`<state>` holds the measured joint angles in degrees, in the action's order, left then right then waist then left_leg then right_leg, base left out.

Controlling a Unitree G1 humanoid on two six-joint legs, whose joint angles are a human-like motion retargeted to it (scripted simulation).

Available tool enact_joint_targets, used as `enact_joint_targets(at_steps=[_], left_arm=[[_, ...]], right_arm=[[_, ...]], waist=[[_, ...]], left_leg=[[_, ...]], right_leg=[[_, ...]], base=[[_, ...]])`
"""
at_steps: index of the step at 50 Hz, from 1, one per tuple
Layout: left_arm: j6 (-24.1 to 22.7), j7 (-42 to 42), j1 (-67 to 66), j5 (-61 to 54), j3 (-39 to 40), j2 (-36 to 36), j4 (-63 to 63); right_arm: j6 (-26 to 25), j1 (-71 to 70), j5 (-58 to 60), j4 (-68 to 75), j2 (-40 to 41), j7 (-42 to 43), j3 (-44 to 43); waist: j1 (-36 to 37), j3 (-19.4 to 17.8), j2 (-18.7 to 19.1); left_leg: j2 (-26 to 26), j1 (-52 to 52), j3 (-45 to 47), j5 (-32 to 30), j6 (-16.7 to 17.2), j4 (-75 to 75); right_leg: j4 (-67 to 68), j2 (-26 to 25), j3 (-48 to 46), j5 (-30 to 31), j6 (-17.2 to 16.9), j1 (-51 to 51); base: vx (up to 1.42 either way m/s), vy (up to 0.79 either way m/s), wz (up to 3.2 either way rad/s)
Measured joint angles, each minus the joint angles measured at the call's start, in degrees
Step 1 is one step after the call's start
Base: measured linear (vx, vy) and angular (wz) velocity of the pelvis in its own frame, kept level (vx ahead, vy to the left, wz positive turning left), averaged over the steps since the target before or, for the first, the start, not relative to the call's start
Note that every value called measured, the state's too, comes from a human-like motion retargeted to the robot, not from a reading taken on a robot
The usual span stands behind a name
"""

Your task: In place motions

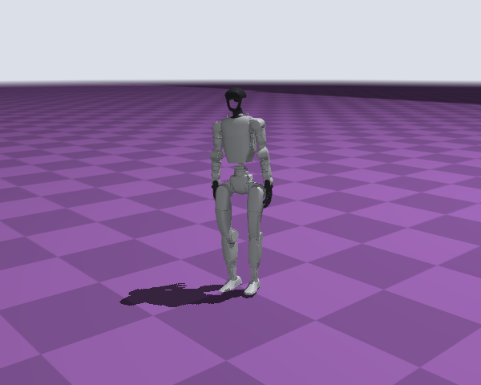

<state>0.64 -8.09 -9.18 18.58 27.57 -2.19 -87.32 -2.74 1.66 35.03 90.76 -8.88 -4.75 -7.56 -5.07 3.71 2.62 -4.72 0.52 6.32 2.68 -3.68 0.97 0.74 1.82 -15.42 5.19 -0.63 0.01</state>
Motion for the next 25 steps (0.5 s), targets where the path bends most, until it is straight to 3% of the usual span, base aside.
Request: enact_joint_targets(at_steps=[25], left_arm=[[0.0,0.0,0.2,-0.2,-0.6,-0.5,-0.1]], right_arm=[[0.2,-0.3,0.3,0.4,-0.5,0.1,0.1]], waist=[[0.1,-0.2,-0.3]], left_leg=[[-0.1,-0.6,0.0,0.2,-0.1,0.0]], right_leg=[[0.0,0.2,-0.2,0.3,-0.1,0.6]], base=[[0.00,0.00,0.00]])
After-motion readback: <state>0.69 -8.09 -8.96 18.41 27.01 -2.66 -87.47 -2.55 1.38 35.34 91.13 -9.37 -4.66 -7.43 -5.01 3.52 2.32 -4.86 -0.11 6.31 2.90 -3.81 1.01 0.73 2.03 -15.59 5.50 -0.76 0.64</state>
